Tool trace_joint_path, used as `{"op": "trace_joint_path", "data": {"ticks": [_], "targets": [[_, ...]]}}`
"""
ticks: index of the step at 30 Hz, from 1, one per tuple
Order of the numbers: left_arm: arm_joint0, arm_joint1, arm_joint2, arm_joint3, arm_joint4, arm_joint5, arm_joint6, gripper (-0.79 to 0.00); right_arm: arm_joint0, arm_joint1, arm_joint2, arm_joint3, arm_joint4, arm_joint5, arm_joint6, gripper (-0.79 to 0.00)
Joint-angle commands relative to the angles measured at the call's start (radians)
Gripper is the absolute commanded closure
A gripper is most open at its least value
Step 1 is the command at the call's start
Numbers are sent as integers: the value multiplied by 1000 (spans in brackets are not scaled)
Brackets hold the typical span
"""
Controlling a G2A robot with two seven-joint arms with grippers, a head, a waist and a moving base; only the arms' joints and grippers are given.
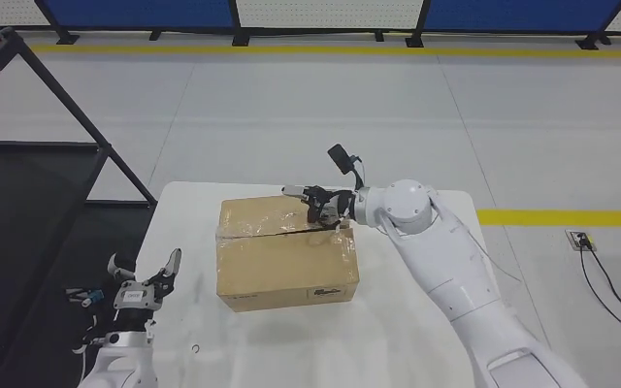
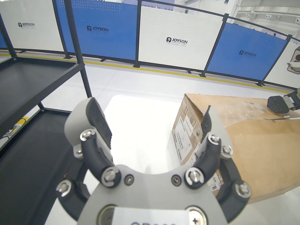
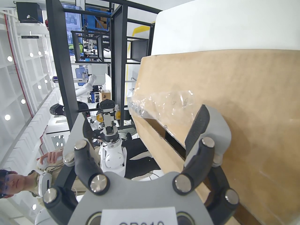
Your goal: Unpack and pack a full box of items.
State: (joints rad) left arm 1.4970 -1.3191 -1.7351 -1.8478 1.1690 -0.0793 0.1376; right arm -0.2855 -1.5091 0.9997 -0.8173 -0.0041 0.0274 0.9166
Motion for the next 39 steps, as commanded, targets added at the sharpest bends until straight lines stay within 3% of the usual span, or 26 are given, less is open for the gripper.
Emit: {"op": "trace_joint_path", "data": {"ticks": [1, 10, 23, 39], "targets": [[2, 1, -2, 1, -1, -2, 1, -785, 9, -4, -10, 24, -8, -6, -20, -785], [4, 2, -7, 4, -4, 1, -1, -785, 49, -35, -47, 141, 31, -97, -49, -785], [-5, 5, -9, 13, -2, 4, -10, -785, 110, -92, -80, 305, 166, -213, 46, -785], [-3, 8, -16, 17, -14, 7, -5, -785, 142, -153, -71, 436, 327, -268, 100, -785]]}}
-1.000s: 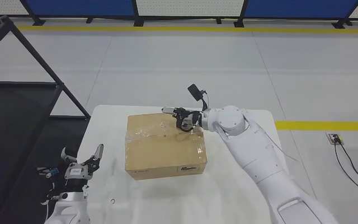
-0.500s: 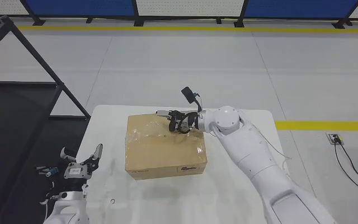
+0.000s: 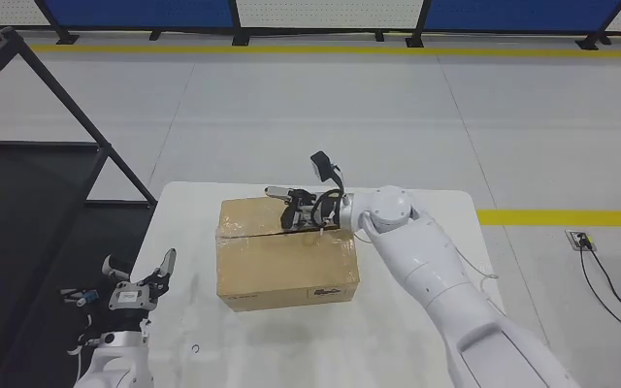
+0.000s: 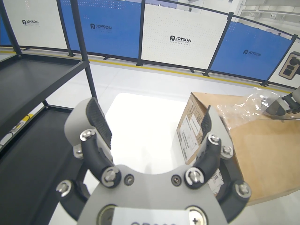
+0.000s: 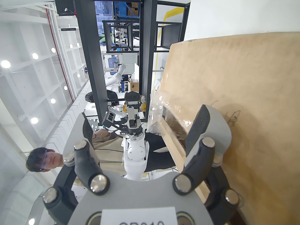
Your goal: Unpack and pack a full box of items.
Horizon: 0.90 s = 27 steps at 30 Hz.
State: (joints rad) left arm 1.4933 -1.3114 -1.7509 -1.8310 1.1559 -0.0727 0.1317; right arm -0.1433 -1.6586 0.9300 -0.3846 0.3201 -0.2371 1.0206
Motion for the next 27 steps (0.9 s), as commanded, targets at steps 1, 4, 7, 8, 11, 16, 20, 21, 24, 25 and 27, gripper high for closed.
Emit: {"op": "trace_joint_path", "data": {"ticks": [1, 4, 7, 8, 11, 16, 20, 21, 24, 25, 27], "targets": [[1, 0, -1, 0, -2, 1, 1, -785, 1, -7, -3, 6, 5, -9, -9, -785], [2, 1, -2, 0, -5, -1, 2, -785, 1, -19, -9, 12, 5, -34, -33, -785], [6, 1, -6, 0, -8, -2, 7, -785, 5, -29, -24, 19, -22, -45, -76, -785], [8, 1, -7, 0, -10, -2, 8, -785, 7, -33, -28, 20, -28, -45, -85, -785], [12, 2, -11, 1, -14, -3, 13, -785, 13, -40, -32, 30, -35, -44, -85, -690], [15, 2, -14, 2, -19, -4, 13, -785, 17, -49, -27, 41, -19, -56, -65, -468], [17, 3, -14, 2, -19, -4, 15, -785, 19, -53, -20, 49, -7, -64, -48, -576], [17, 3, -14, 2, -19, -5, 16, -785, 19, -54, -18, 50, -3, -66, -46, -573], [18, 3, -15, 3, -21, -5, 20, -785, 20, -57, -12, 53, 8, -74, -40, -634], [19, 3, -15, 3, -23, -6, 21, -785, 21, -58, -11, 53, 7, -74, -39, -653], [21, 4, -16, 4, -22, -8, 22, -785, 24, -59, -12, 56, 1, -71, -39, -671]]}}
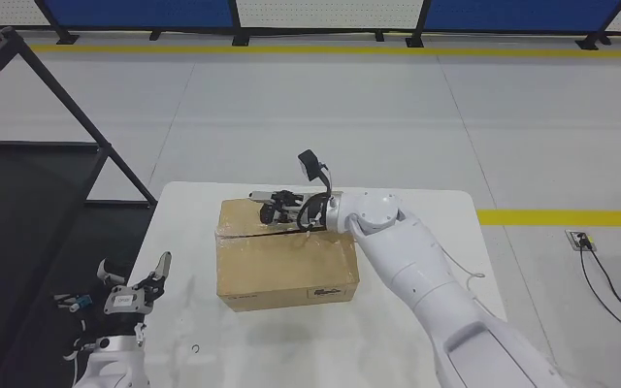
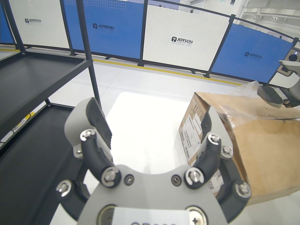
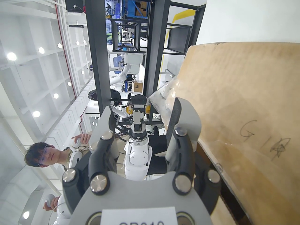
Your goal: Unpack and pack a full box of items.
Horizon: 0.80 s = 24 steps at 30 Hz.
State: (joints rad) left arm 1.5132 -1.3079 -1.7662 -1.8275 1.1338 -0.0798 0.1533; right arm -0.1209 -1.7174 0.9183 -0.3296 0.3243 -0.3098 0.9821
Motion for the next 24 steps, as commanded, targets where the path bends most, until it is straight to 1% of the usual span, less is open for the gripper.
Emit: {"op": "trace_joint_path", "data": {"ticks": [1, 4, 6, 8, 11, 15, 19, 21, 22, 24], "targets": [[2, 0, -2, 0, -1, 0, 2, -785, 2, -2, -1, 3, -5, 1, -1, -680], [4, 1, -4, -1, -2, -1, 2, -785, 6, -2, 3, 9, -7, -3, 1, -730], [5, 1, -5, -5, -4, -3, 1, -785, 8, 1, 9, 14, -7, -14, 5, -742], [5, 2, -2, -14, -1, -9, -4, -785, 11, 4, 12, 15, -17, -34, 0, -785], [3, 2, 7, -25, 11, -11, -9, -785, 17, 13, 24, 9, -25, -82, -14, -785], [0, 2, 21, -27, 25, -6, -14, -785, 20, 36, 41, -20, -61, -174, -21, -785], [-7, 2, 32, -20, 33, -3, -18, -785, 6, 65, 41, -98, -159, -253, -44, -785], [-11, 2, 38, -16, 36, 0, -20, -785, -8, 81, 38, -155, -240, -274, -89, -785], [-13, 2, 40, -16, 37, 1, -20, -785, -22, 90, 33, -191, -292, -278, -119, -785], [-16, 2, 44, -14, 39, 5, -20, -785, -60, 106, 37, -272, -375, -235, -205, -785]]}}
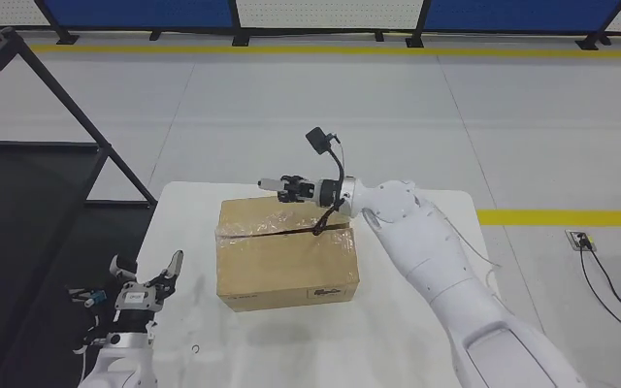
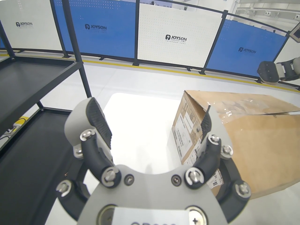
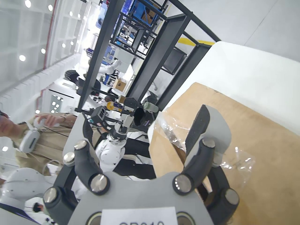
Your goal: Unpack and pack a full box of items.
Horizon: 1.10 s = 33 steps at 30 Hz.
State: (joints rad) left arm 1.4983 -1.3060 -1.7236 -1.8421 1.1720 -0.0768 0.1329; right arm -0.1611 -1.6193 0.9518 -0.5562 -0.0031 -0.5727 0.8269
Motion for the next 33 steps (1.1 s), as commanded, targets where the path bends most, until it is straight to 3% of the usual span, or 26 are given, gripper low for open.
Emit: {"op": "trace_joint_path", "data": {"ticks": [1, 12, 14, 18, 21, 23, 25, 33], "targets": [[-2, 0, 4, 2, 1, 3, 0, -785, -27, 11, 6, -57, -61, 43, -70, -785], [-10, -1, 27, 15, 9, 11, -7, -785, -39, 11, 3, -83, -70, 27, -75, -785], [-13, -1, 31, 11, 14, 13, -10, -785, -45, 22, -4, -144, -161, -30, -91, -785], [-18, 0, 38, 5, 21, 11, -17, -785, -75, 56, -14, -304, -498, -17, -236, -785], [-22, 1, 43, -4, 29, 6, -31, -785, -136, 87, -25, -483, -831, 71, -316, -785], [-26, 2, 47, -10, 34, 1, -42, -785, -196, 103, -28, -604, -1001, 183, -309, -785], [-29, 3, 49, -20, 38, -8, -58, -785, -246, 114, -13, -691, -1050, 253, -269, -785], [-16, 6, 36, -37, 48, -31, -71, -785, -246, 114, -13, -691, -1050, 253, -269, -785]]}}
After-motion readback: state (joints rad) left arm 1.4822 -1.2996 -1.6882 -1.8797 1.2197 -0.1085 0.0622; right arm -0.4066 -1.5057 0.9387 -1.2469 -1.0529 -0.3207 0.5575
